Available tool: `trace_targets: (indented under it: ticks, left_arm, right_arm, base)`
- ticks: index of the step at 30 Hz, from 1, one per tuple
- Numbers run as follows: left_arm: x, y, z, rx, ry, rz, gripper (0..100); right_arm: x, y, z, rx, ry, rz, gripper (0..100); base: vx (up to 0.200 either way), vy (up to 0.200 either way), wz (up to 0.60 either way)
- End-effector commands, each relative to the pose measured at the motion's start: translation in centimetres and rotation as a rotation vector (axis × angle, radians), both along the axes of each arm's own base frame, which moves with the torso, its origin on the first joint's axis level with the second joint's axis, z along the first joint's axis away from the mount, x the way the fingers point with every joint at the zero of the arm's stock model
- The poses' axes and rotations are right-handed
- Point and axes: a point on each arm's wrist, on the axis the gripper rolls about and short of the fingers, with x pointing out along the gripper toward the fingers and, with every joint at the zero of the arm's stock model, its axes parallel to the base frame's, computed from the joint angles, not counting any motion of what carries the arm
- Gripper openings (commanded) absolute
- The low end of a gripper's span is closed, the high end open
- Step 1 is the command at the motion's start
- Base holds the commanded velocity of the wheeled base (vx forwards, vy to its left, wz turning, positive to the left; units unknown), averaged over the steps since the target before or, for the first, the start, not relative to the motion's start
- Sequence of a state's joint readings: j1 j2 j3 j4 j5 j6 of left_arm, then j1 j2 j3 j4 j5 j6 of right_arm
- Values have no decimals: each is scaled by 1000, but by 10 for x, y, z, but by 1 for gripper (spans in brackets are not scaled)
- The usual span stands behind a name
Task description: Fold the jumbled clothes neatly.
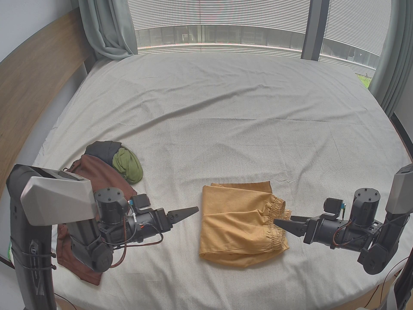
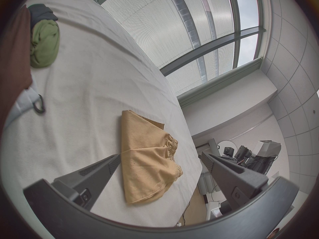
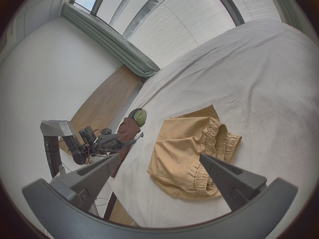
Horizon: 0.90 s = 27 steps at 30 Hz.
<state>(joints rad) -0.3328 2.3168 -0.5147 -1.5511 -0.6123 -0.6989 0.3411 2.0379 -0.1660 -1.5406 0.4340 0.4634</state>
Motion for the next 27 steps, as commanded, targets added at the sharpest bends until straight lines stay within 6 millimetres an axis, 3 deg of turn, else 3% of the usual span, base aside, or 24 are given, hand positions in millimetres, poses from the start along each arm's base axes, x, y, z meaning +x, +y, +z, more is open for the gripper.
trace_targets:
  ticks: [1,8,12,21,27]
  left_arm:
    - [-8,20,18,-9,-22,26,100]
    - [-20,48,35,-20,-33,70,100]
    - [-29,56,31,-7,-10,50,100]
    - [-37,82,23,180,-171,71,100]
    - [-51,94,16,318,-294,-1,100]
  right_arm:
    - [0,1,-1,-1,1,3,100]
    - [0,1,-1,-2,4,3,100]
    - [0,2,-3,-4,10,4,100]
    - [-2,-2,-11,-22,48,-13,100]
    - [0,-5,-42,-72,172,-47,100]
  base:
    - [0,0,0]
    - [0,0,0]
    - [0,0,0]
    - [0,0,0]
    - [0,0,0]
